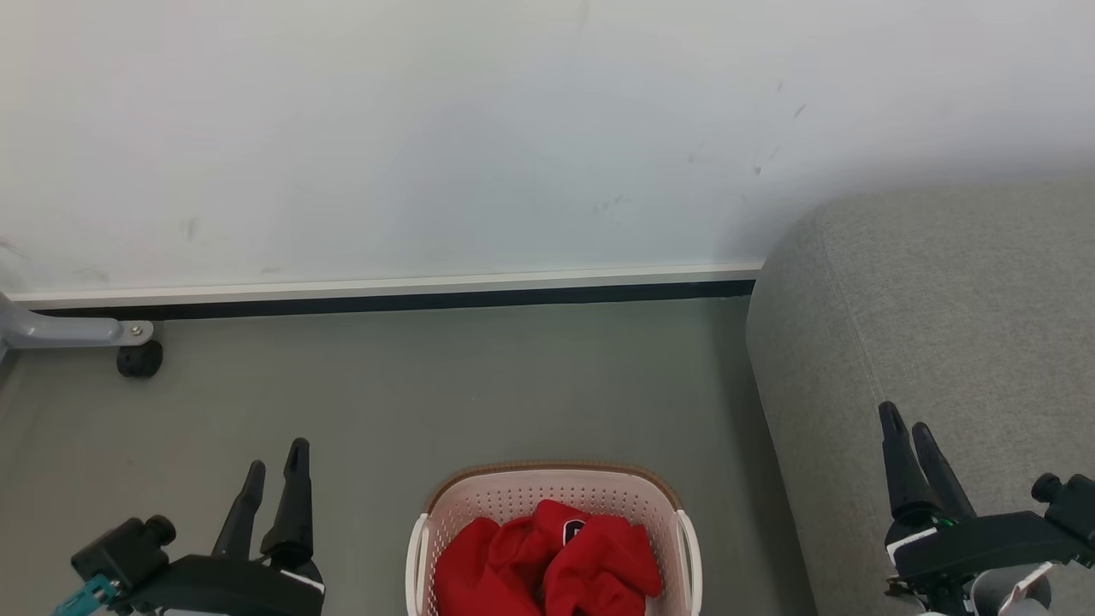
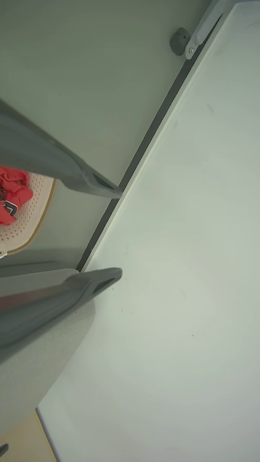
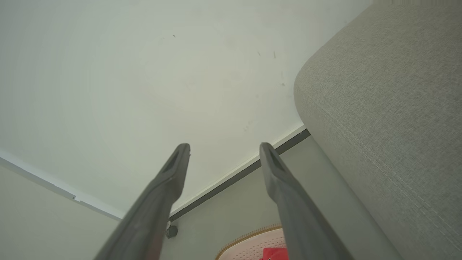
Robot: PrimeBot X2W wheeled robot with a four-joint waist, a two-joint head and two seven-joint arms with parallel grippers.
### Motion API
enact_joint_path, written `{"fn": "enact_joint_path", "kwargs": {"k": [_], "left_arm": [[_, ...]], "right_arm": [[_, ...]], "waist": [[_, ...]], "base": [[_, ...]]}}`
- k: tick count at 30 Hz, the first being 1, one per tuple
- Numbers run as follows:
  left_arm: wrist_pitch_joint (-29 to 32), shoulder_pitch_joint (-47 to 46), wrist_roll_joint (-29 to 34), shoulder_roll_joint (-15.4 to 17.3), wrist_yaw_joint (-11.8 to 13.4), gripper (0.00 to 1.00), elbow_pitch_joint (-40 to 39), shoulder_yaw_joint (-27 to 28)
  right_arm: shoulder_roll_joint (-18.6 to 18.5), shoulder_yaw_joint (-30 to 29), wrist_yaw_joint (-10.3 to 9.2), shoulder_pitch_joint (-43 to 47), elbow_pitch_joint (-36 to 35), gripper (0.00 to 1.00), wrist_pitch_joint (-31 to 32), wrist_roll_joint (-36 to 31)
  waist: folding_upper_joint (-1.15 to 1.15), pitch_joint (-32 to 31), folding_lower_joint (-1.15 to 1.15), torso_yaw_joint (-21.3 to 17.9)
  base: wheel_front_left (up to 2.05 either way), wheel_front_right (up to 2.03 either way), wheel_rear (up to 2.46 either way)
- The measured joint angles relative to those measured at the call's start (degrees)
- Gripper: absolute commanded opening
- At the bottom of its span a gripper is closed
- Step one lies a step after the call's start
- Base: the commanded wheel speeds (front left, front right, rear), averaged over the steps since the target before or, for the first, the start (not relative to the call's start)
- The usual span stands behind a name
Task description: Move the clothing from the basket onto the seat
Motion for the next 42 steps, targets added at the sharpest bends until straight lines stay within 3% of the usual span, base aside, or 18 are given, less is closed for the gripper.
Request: {"fn": "enact_joint_path", "kwargs": {"k": [14, 42], "left_arm": [[-2.67, -0.18, 8.51, 0.57, 0.99, 1.00, -1.12, -1.56], [-8.16, -1.08, 28.32, 1.46, 1.59, 1.00, -3.64, -3.67]], "right_arm": [[-1.24, 2.24, -1.46, -0.91, -0.69, 1.00, -2.57, -8.80], [-3.87, 6.92, -2.45, -2.85, -2.15, 1.00, -8.24, -26.95]], "waist": [[0.00, -0.09, 0.00, 0.06], [0.00, 0.14, 0.00, -0.12]], "base": [[0.00, 0.00, 0.00], [0.00, 0.00, 0.00]]}}
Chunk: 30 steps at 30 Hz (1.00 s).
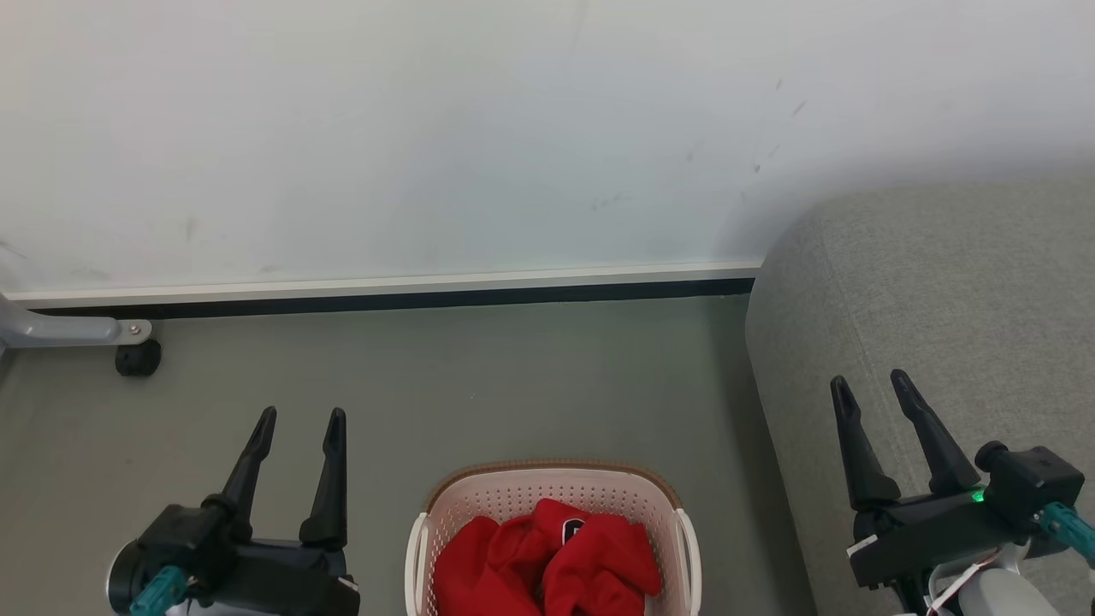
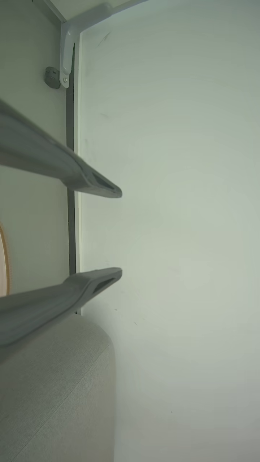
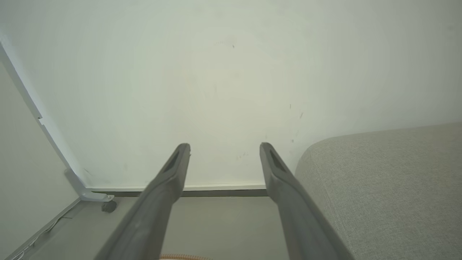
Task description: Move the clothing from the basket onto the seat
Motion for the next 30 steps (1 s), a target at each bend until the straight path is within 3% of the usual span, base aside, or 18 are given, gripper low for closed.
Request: {"fn": "enact_joint_path", "kwargs": {"k": [30], "left_arm": [[-0.43, -0.07, 2.80, -1.04, -1.21, 1.00, -1.44, 1.30]], "right_arm": [[1.16, -1.05, 0.00, -0.35, -0.42, 1.00, -0.30, -2.54]], "waist": [[0.00, 2.90, 0.00, -1.81]], "base": [[0.00, 0.00, 0.00]]}}
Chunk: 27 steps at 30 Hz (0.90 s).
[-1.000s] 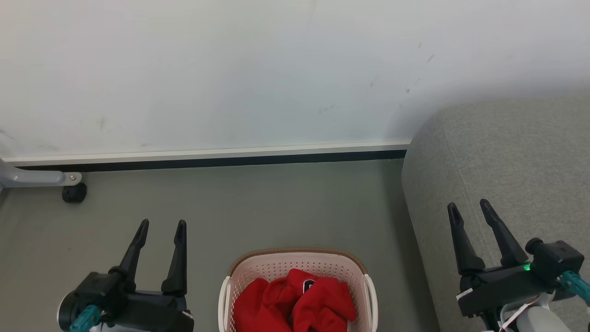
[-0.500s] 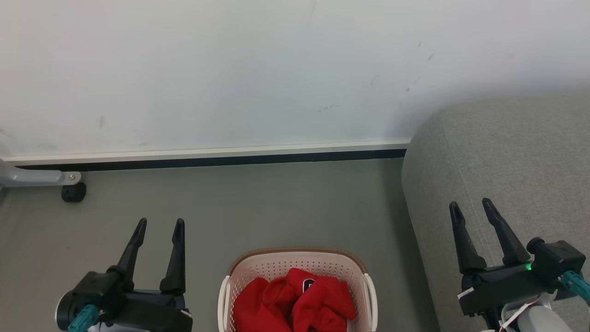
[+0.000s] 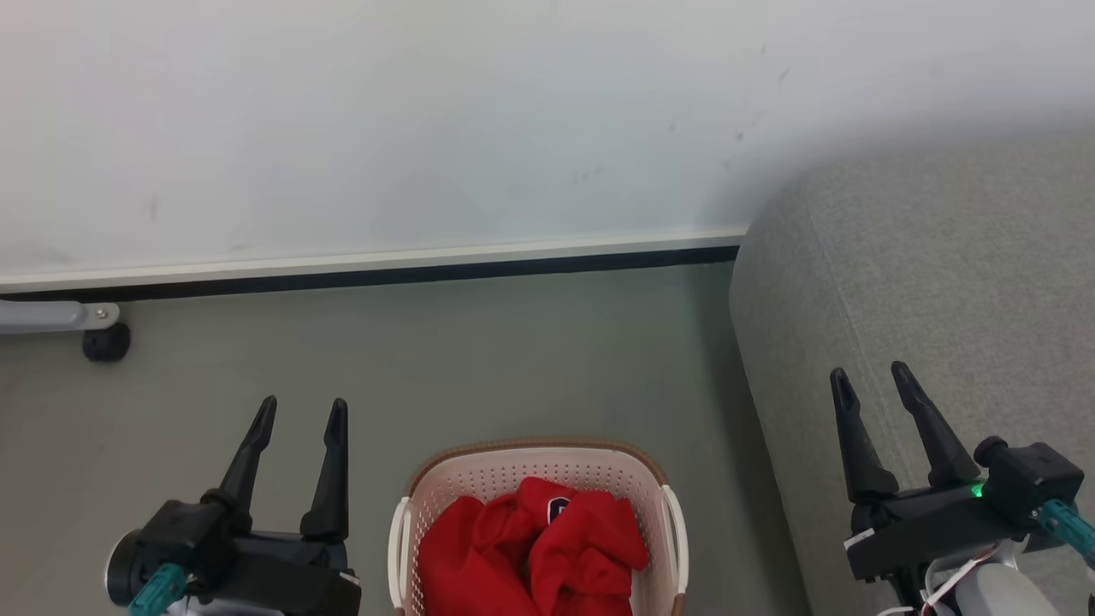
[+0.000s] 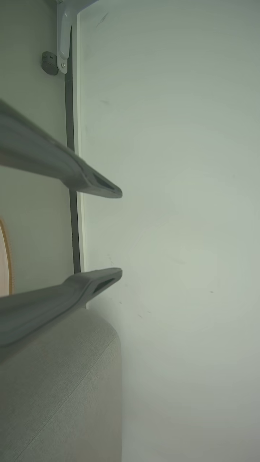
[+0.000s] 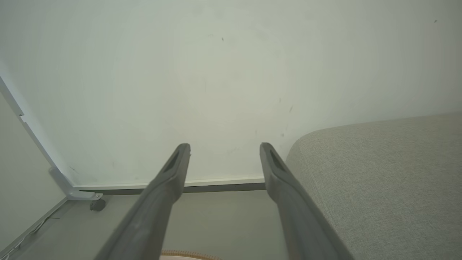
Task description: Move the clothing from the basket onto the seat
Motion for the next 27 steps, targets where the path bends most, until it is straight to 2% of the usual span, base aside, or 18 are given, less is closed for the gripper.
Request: {"fn": "enact_joint_path", "kwargs": {"k": [13, 27], "left_arm": [[0.00, -3.33, 0.02, -1.26, -1.18, 1.00, 0.04, -0.41], [0.29, -11.33, 0.09, 0.14, -2.53, 1.00, 5.81, -0.91]], "right_arm": [[0.88, -0.77, 0.13, -1.55, -3.57, 1.00, -0.07, -0.43], [3.55, -0.42, 1.02, -6.04, -6.21, 1.00, -0.22, -1.25]], "waist": [[0.00, 6.34, 0.00, -2.75], [0.00, 15.87, 0.01, -6.43]], "base": [[0.00, 0.00, 0.00], [0.00, 0.00, 0.00]]}}
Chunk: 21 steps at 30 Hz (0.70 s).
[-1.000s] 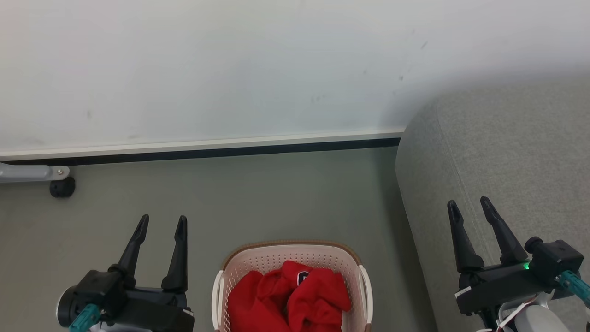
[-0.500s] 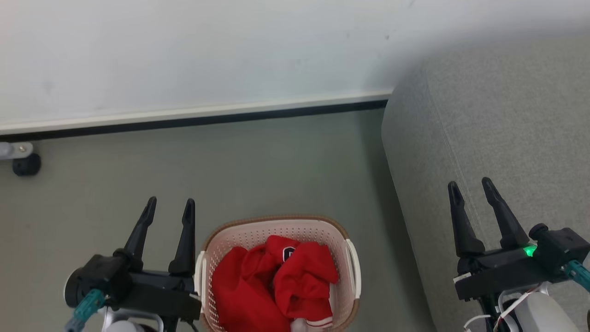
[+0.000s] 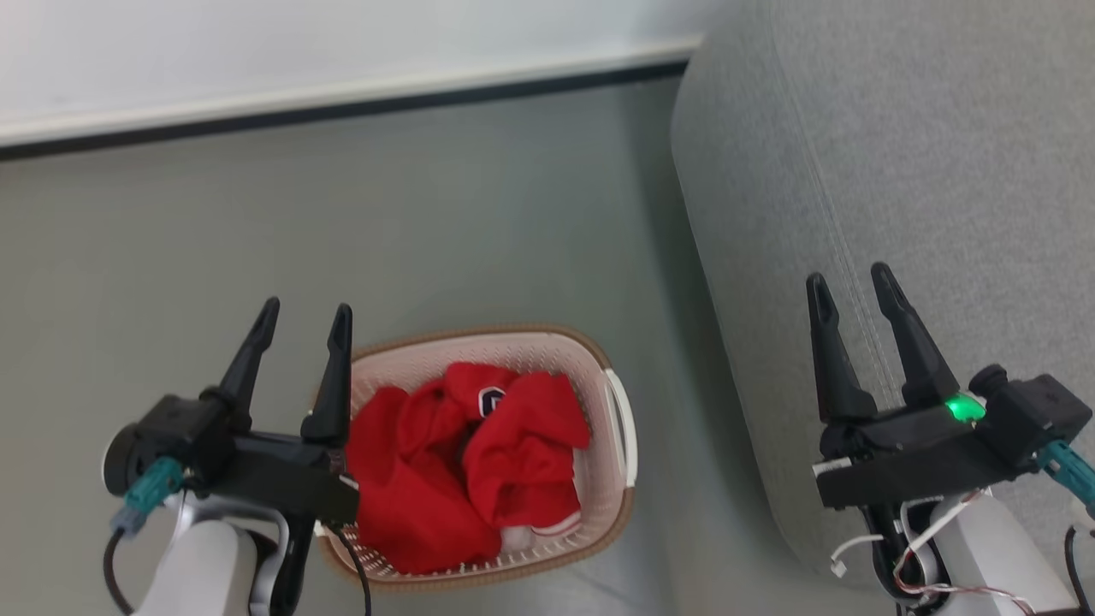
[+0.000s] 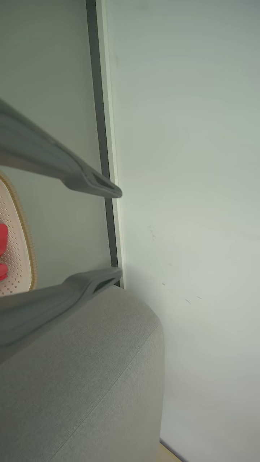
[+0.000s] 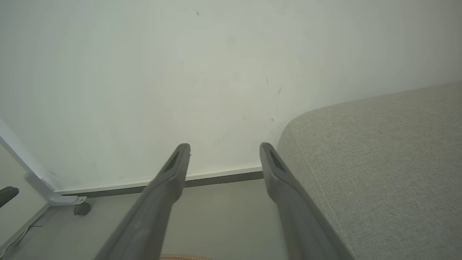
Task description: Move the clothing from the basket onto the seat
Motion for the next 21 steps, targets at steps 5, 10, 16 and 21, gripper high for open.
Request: {"fn": "enact_joint_path", "kwargs": {"k": [5, 10, 16, 21], "left_arm": [[1.22, -3.22, 0.00, 0.67, -0.51, 1.00, 3.10, 0.03], [3.13, -6.58, 0.55, 1.94, -0.93, 1.00, 6.41, -0.80], [5.90, -10.09, 1.62, 2.68, -1.43, 1.00, 10.85, -2.98], [8.35, -12.50, 1.90, 2.68, -1.49, 1.00, 14.62, -4.35]], "right_arm": [[1.51, -0.02, 0.08, -2.13, -0.26, 1.00, 0.00, -0.08], [2.96, 0.07, 0.51, -3.51, -0.71, 1.00, 0.00, -0.13], [4.61, 0.78, 0.82, -5.54, -0.87, 1.00, 0.00, -0.64], [5.35, 1.31, 1.10, -7.59, -1.09, 1.00, 0.00, -0.68]], "waist": [[0.00, 3.86, -0.01, -1.64], [0.00, 7.62, 0.00, -3.42], [0.00, 12.08, 0.00, -5.56], [0.00, 15.53, 0.00, -7.51]], "base": [[0.00, 0.00, 0.00], [0.00, 0.00, 0.00], [0.00, 0.00, 0.00], [0.00, 0.00, 0.00]]}}
